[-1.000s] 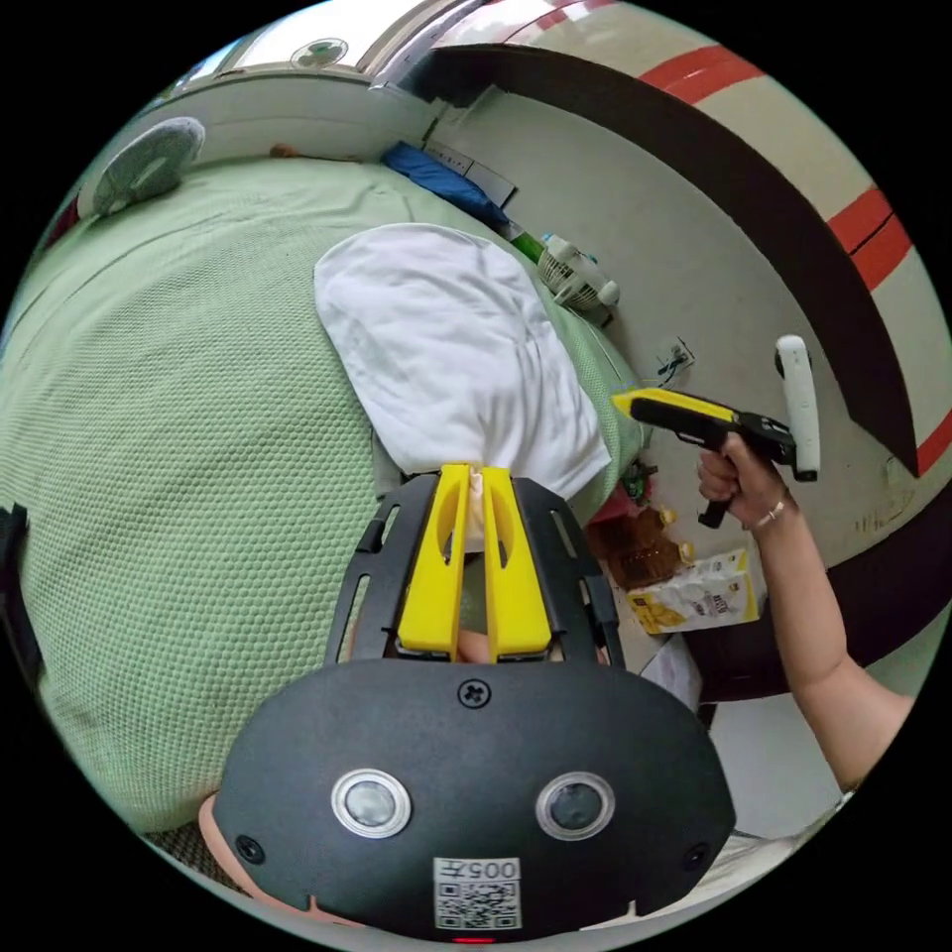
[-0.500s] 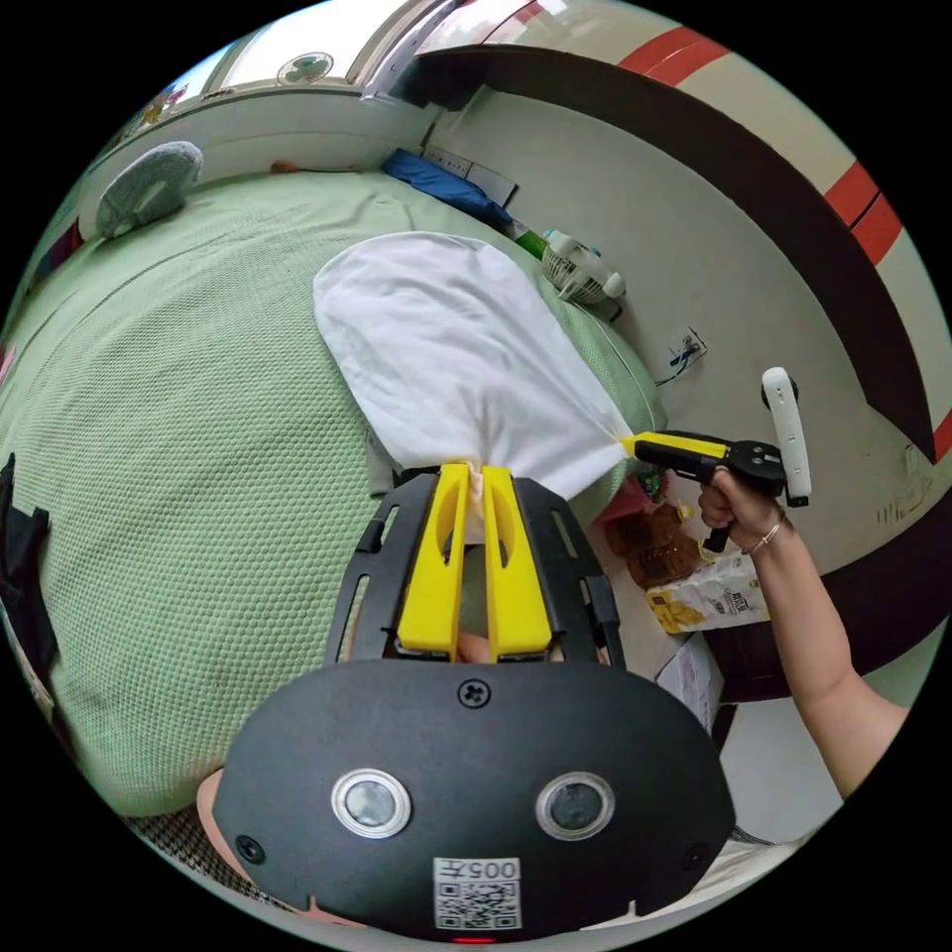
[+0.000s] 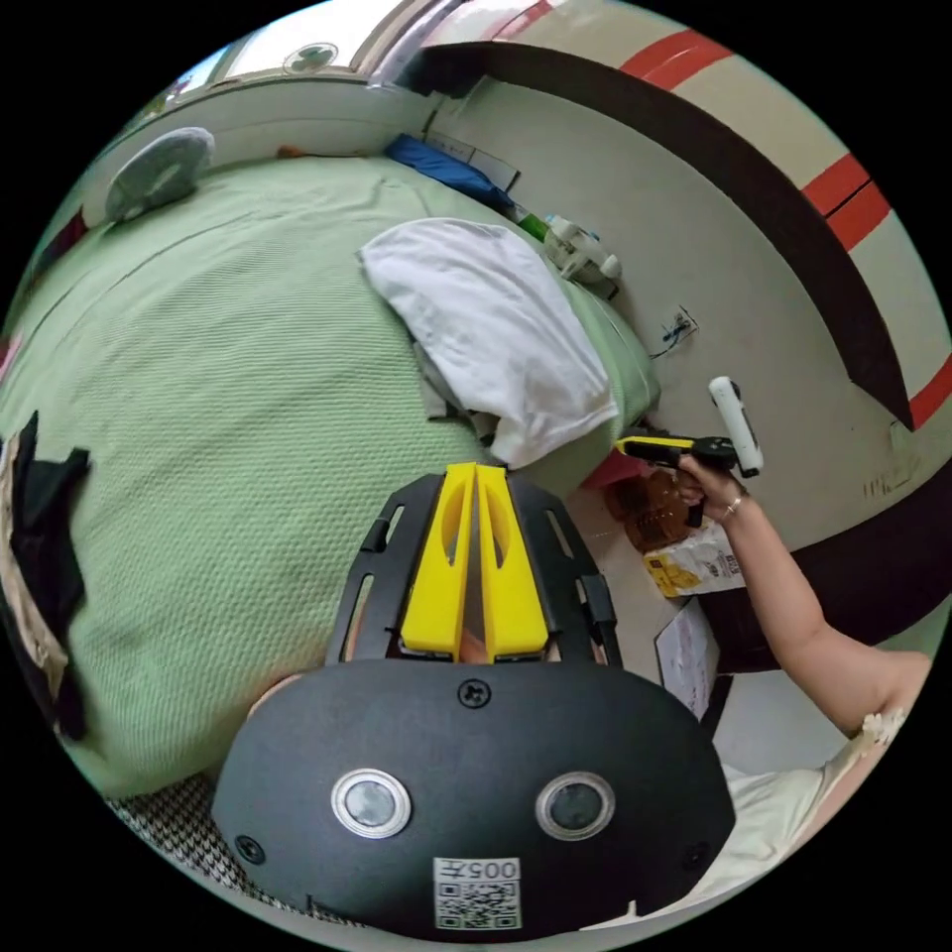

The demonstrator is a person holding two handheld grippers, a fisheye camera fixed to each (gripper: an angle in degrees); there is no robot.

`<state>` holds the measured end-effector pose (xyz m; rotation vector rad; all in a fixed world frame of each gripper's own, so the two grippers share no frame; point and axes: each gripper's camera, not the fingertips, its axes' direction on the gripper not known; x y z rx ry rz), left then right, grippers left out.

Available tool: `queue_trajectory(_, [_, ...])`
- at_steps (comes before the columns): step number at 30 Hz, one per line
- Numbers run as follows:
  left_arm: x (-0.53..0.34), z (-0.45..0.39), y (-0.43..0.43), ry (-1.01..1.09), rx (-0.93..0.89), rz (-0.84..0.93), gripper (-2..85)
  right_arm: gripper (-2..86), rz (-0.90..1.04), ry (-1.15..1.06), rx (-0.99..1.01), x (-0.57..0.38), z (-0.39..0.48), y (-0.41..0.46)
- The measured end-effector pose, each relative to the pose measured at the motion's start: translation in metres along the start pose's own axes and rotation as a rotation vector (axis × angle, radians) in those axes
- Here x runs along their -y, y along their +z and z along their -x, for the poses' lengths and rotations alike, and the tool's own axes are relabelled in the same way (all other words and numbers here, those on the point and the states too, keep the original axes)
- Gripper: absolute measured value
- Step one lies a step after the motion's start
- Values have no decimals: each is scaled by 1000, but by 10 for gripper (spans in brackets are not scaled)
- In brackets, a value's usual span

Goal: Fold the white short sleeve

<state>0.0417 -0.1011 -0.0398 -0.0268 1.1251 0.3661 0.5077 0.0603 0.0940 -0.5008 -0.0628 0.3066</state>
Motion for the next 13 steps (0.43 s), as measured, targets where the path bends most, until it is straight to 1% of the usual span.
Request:
queue_trajectory(3, [-16, 24, -29, -117, 110, -2, -7, -9, -29, -60, 47, -10, 38, -15])
queue_trajectory(7, [-34, 48, -63, -260, 152, -5, -7, -9, -93, -160, 146, -9, 109, -36])
queue_trajectory(13, [-47, 52, -117, -309, 177, -48, -5, -10, -127, -272, 167, 2, 219, -57])
